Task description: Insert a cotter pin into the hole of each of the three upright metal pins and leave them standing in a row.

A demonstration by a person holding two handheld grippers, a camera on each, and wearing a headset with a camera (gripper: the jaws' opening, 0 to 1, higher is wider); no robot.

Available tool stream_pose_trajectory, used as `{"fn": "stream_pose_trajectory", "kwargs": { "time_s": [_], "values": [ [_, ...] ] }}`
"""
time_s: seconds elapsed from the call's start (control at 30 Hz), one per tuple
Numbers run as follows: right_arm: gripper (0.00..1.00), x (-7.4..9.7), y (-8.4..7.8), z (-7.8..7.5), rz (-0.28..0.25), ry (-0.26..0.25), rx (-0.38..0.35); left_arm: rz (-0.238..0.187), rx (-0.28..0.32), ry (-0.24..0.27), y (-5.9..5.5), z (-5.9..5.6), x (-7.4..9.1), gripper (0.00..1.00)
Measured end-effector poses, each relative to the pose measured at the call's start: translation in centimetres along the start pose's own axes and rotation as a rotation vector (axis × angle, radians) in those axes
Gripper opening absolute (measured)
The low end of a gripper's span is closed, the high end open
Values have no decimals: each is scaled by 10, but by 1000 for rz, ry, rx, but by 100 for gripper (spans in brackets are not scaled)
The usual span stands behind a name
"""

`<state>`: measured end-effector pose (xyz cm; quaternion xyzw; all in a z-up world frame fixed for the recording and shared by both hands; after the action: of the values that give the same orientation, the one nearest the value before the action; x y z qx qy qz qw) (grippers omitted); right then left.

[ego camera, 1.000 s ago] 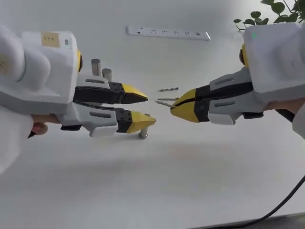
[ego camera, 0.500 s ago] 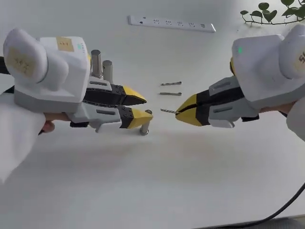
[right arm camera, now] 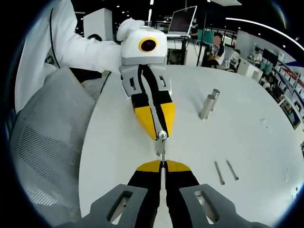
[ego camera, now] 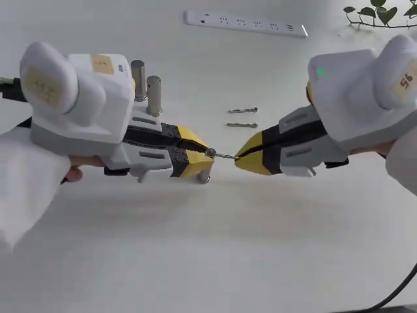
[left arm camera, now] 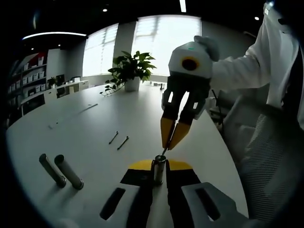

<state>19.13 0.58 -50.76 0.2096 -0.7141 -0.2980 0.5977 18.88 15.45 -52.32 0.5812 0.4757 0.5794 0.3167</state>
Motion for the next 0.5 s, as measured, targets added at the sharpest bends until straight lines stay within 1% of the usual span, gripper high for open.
{"fn": "stream_pose_trajectory", "kwargs": {
  "time_s": [0.17, 0.23, 0.3, 0.4, 0.5],
  "values": [
    [0, 0, 2, 0, 1, 9, 36, 2, 1, -5, 0, 0, -1, 7],
    [0, 0, 2, -1, -2, 10, 36, 3, 1, -5, 0, 0, 0, 7],
    [0, 0, 5, 0, -20, 14, 28, 4, 1, -5, 0, -1, -1, 7],
    [0, -2, 7, 2, -11, 10, 50, 6, 0, -5, 1, -1, -1, 7],
    [0, -5, 9, 3, -21, 12, 44, 6, 1, -3, 1, -1, -1, 7]
  ]
}}
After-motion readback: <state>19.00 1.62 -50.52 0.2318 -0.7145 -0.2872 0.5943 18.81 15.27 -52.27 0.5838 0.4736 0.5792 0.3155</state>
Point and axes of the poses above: the centre of the closed fingertips' face, and the gripper's own axes: x roughly backward along the fingers, z roughly to its left, y roughly out of its top, the point moved 8 cm from there along x, roughly backward along the fingers, and after that the axes turned 4 degrees about -y, right-handed, at the moved point
